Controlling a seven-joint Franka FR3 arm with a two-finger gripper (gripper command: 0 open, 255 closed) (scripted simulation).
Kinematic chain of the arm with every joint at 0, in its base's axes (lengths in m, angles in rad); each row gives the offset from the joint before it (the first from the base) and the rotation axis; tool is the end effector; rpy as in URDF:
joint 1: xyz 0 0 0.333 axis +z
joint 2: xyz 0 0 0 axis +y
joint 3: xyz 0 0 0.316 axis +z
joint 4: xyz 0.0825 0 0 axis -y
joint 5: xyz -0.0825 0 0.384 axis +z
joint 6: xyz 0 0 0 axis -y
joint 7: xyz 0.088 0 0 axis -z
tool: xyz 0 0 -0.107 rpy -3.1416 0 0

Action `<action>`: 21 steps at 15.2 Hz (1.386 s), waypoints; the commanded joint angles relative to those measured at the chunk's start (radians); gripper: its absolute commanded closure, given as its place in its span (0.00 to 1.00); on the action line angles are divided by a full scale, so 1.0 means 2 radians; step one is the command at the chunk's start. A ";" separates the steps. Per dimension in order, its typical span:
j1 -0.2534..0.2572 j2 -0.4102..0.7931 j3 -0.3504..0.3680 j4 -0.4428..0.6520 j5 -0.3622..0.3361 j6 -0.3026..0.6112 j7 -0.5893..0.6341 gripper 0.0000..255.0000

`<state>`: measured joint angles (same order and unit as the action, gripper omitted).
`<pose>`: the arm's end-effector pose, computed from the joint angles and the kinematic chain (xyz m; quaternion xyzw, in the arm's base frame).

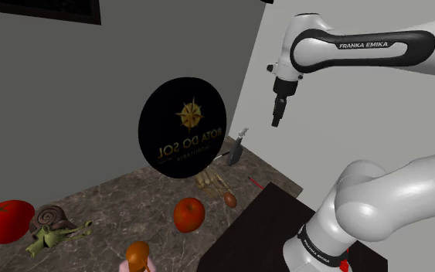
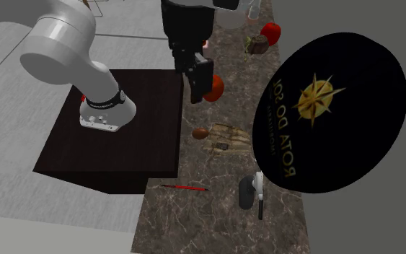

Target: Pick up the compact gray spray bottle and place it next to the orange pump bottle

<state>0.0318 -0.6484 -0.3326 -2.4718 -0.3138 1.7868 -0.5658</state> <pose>0.3332 -0.1416 0.4944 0.9772 0.2040 -0.0459 0.0380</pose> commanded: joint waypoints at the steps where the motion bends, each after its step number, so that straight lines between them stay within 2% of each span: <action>1: 0.006 0.021 -0.027 -0.005 -0.013 0.036 -0.047 0.00; 6: 0.030 0.097 -0.095 0.007 -0.025 0.124 -0.163 0.00; 11: 0.067 0.197 -0.161 0.038 0.007 0.210 -0.295 0.00; 14: 0.090 0.269 -0.194 0.064 0.058 0.256 -0.390 0.00; 17: 0.099 0.348 -0.207 0.098 0.136 0.291 -0.499 0.00; 21: 0.069 0.446 -0.176 0.154 0.239 0.315 -0.636 0.00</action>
<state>0.1862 0.2023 -0.7009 -2.1885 0.1180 2.4051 -1.7646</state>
